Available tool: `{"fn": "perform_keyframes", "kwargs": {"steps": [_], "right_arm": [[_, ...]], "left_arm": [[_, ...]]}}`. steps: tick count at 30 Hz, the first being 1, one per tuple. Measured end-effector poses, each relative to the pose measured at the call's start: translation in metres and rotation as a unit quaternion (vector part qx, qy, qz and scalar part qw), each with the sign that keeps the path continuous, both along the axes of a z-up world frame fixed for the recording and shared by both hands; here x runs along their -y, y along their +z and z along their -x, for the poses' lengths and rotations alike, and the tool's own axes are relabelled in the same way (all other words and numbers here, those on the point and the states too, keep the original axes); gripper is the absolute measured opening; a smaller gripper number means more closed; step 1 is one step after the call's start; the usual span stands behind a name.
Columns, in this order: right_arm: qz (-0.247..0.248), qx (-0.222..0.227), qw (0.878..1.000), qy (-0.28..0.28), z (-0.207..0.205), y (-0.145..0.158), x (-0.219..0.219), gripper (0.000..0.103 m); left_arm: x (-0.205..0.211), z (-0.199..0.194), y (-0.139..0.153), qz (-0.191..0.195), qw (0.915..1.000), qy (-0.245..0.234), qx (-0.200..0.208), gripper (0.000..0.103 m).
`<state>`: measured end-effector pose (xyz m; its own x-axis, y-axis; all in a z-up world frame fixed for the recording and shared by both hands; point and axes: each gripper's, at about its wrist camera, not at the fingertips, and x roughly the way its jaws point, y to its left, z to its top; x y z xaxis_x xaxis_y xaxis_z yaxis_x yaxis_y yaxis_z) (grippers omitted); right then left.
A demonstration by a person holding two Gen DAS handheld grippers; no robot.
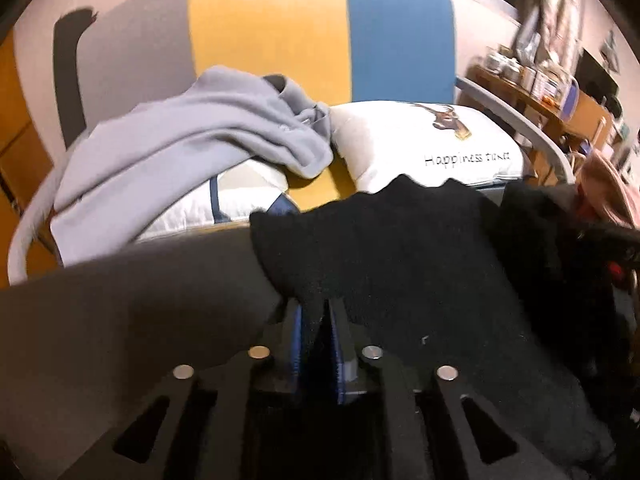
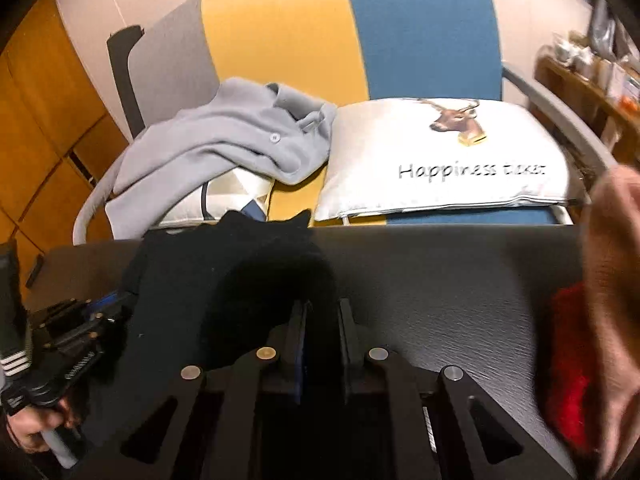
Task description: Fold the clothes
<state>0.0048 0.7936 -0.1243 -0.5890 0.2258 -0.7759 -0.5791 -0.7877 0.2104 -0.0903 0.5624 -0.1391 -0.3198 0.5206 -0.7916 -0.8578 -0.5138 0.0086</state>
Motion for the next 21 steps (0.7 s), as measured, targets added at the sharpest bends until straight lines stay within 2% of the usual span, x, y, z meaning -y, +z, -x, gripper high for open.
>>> {"fn": "perform_keyframes", "kwargs": {"steps": [4,7,11,13,14,16,18,20,21], "right_arm": [[-0.022,-0.028,0.999,-0.009,-0.039,0.045,-0.003,0.014],[-0.048,-0.047,0.997,-0.034,-0.076,0.081,-0.006,0.014],[-0.101,-0.044,0.987,-0.116,-0.164,0.127,-0.011,0.011],[-0.116,-0.031,0.977,-0.175,-0.214,0.143,-0.022,0.015],[-0.115,-0.035,0.975,-0.185,-0.229,0.146,-0.023,0.015],[-0.106,-0.045,0.976,-0.186,-0.246,0.148,-0.019,0.024],[-0.097,-0.033,0.985,-0.141,-0.222,0.134,-0.003,0.065],[-0.086,-0.023,0.993,-0.077,-0.181,0.111,0.019,0.079],[-0.071,-0.018,0.996,-0.041,-0.153,0.095,0.029,0.079]], "left_arm": [[0.029,-0.012,0.026,-0.04,0.999,0.022,0.0,0.023],[0.083,-0.046,0.042,-0.073,0.9972,0.01,0.016,0.026],[0.145,-0.089,0.033,-0.061,0.9978,-0.013,0.023,0.027],[0.171,-0.107,0.023,-0.045,0.9988,-0.01,0.02,0.028],[0.181,-0.115,0.018,-0.04,0.9989,-0.012,0.022,0.028],[0.196,-0.127,0.01,-0.034,0.9989,-0.009,0.03,0.029],[0.203,-0.135,0.003,-0.029,0.9989,-0.009,0.036,0.03],[0.206,-0.145,-0.001,-0.027,0.9992,-0.008,0.029,0.032],[0.206,-0.15,-0.001,-0.027,0.9991,-0.015,0.028,0.032]]}}
